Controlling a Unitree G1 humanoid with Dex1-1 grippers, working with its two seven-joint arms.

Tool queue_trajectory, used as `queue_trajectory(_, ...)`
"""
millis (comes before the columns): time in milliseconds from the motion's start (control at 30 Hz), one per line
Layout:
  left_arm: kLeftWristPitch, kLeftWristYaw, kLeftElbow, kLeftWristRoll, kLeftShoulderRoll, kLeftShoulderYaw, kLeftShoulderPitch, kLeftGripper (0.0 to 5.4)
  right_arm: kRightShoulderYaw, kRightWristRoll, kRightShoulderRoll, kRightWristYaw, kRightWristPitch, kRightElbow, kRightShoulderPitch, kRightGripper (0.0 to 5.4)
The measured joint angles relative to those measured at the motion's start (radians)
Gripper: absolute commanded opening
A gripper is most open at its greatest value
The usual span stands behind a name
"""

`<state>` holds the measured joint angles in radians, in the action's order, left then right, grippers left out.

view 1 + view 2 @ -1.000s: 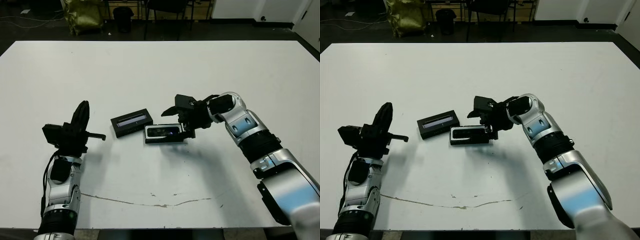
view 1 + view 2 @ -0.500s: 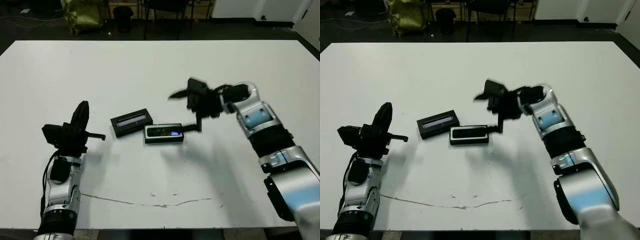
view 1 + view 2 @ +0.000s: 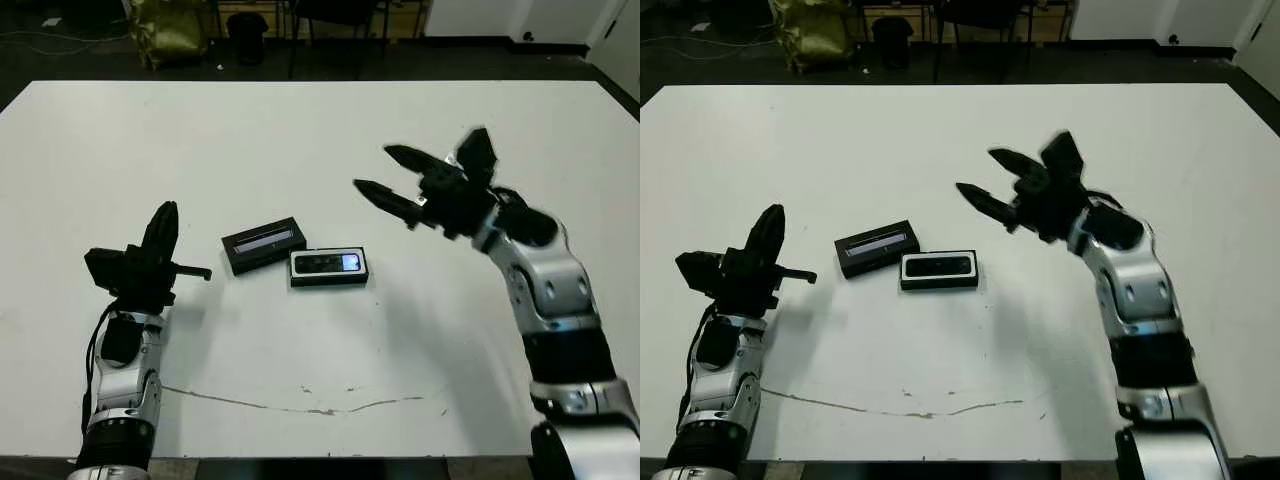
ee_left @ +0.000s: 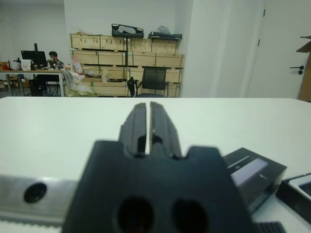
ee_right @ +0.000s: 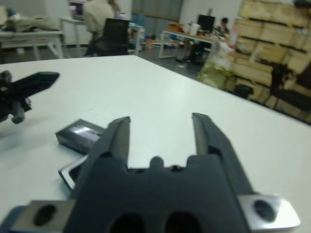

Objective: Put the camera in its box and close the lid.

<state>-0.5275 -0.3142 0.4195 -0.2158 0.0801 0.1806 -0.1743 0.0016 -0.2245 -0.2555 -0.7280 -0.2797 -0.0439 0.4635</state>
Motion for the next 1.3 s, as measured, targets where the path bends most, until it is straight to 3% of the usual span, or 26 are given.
queue_trajectory(100,0.001,0.000,-0.005,0.000,0.001,0.000,0.001,0.00,-0.028,-0.002,-0.001,0.061,0.013,0.031,-0.071,1.50)
queue_trajectory(200,0.007,0.000,-0.009,-0.001,0.001,0.000,0.003,0.00,-0.062,-0.004,0.007,0.124,0.071,0.070,-0.150,0.81)
queue_trajectory(333,0.009,-0.008,-0.004,-0.003,0.002,0.001,-0.001,0.00,-0.085,-0.001,0.071,0.247,0.164,0.181,-0.293,0.01)
queue_trajectory(533,0.011,-0.010,0.004,-0.007,0.003,0.005,-0.007,0.00,-0.081,0.073,0.159,0.417,0.324,0.321,-0.512,0.01)
queue_trajectory(767,0.021,-0.016,0.011,-0.016,0.014,0.006,-0.009,0.00,-0.072,0.158,0.237,0.601,0.359,0.436,-0.652,0.01)
queue_trajectory(1033,0.094,-0.035,-0.016,0.004,0.065,-0.008,0.003,0.00,-0.046,0.165,0.277,0.653,0.406,0.412,-0.668,0.01)
queue_trajectory(1167,0.164,-0.076,-0.060,0.020,0.133,-0.022,0.003,0.00,-0.042,0.162,0.274,0.648,0.485,0.356,-0.649,0.01)
queue_trajectory(1300,0.267,-0.149,-0.135,0.022,0.216,-0.044,0.002,0.60,-0.039,0.151,0.274,0.646,0.514,0.329,-0.633,0.00)
